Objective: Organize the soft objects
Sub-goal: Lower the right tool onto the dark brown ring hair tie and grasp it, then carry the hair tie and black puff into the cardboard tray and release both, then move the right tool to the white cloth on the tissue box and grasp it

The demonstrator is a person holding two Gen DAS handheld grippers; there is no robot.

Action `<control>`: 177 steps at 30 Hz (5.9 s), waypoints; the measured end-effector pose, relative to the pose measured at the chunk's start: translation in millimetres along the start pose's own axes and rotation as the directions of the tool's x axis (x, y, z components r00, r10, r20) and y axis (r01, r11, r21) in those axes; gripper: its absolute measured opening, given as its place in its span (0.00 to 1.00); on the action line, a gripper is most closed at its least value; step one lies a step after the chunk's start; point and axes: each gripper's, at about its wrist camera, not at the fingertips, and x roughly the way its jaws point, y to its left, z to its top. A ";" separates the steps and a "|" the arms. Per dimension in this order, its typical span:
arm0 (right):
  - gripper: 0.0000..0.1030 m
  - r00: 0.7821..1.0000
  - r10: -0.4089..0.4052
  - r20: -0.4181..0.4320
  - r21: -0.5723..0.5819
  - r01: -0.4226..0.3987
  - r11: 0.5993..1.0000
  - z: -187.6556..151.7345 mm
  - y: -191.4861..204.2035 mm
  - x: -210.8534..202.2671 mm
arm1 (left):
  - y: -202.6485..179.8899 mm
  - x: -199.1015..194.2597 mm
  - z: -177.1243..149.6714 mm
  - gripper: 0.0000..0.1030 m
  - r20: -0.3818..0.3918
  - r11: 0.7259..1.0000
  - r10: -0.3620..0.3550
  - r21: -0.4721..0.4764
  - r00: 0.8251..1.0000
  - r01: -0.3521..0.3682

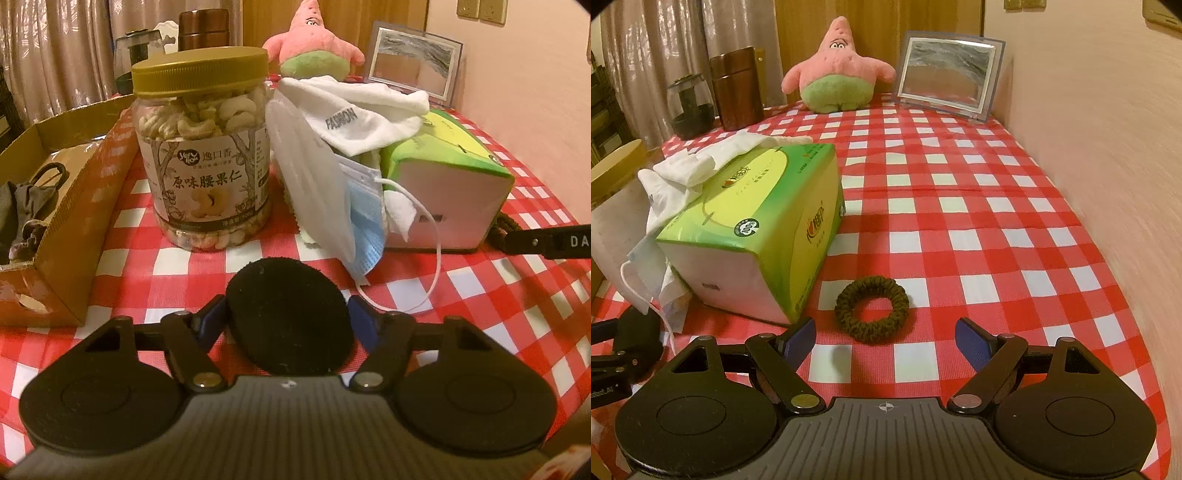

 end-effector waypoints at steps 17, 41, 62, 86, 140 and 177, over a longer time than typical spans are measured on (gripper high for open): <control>0.79 1.000 0.016 -0.001 -0.065 -0.016 0.998 13.5 8.3 24.4 | 8.1 -10.5 3.9 0.64 0.007 0.999 -0.029 -0.015 1.000 0.029; 0.18 0.999 -0.051 -0.007 -0.042 0.050 0.998 6.2 16.3 0.0 | 13.6 -26.8 8.5 0.64 0.020 0.999 -0.038 -0.027 0.999 0.039; 0.18 0.990 0.105 0.099 -0.051 -0.100 0.994 -19.4 99.4 -100.8 | 50.6 -96.9 12.2 0.64 0.091 0.999 -0.006 -0.046 0.996 0.010; 0.18 0.896 0.435 0.091 -0.189 -0.413 0.891 35.5 259.8 -88.3 | 205.0 -146.9 72.2 0.64 0.140 0.996 0.076 -0.060 0.987 -0.069; 0.63 0.867 0.499 0.017 -0.148 -0.491 0.859 66.1 327.3 4.2 | 296.1 -92.4 61.8 0.81 0.074 0.999 0.039 -0.014 0.996 -0.038; 0.63 0.961 0.194 0.196 -0.090 -0.179 0.980 15.2 172.1 -130.0 | 154.3 -164.7 75.7 0.81 0.159 0.991 -0.132 0.043 0.978 0.127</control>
